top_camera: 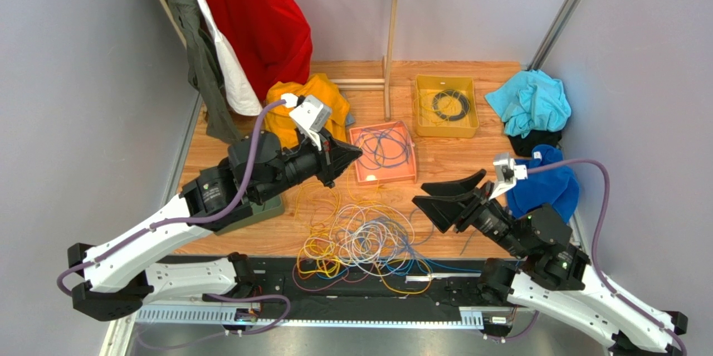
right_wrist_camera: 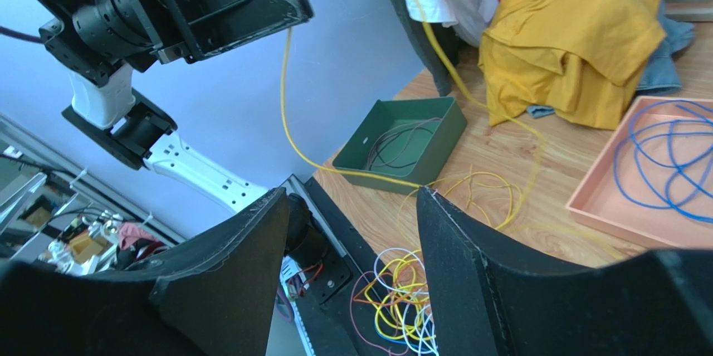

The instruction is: Untangle the cables

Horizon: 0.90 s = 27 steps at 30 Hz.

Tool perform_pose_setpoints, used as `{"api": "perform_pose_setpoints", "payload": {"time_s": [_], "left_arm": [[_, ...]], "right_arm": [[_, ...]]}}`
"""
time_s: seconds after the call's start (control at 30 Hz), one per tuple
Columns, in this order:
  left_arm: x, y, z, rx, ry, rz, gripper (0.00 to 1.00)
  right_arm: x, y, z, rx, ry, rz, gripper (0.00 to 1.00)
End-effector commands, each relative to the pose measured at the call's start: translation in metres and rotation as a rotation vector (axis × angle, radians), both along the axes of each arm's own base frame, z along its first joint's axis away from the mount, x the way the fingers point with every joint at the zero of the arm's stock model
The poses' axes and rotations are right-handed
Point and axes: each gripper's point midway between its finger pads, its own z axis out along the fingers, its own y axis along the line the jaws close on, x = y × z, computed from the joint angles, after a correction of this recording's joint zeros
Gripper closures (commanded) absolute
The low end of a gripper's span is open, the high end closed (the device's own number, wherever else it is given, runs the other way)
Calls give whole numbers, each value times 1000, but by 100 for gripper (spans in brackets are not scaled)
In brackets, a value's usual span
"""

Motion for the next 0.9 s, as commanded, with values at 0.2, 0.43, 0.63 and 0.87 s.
{"api": "perform_pose_setpoints", "payload": {"time_s": [0.2, 0.43, 0.63, 0.87], "left_arm": [[-7, -29, -16, -12, 64, -93, 100], [-6, -40, -28, -7, 85, -110, 100], [-8, -41, -31, -29, 92, -121, 100], [-9, -34, -32, -27, 85, -107, 100]], "right_arm": [[-7, 69, 17, -5, -61, 199, 38], [8, 95, 26, 27, -90, 178, 39], [25, 108, 21, 69, -72, 128, 44], [31, 108, 12, 81, -48, 100, 73]]}}
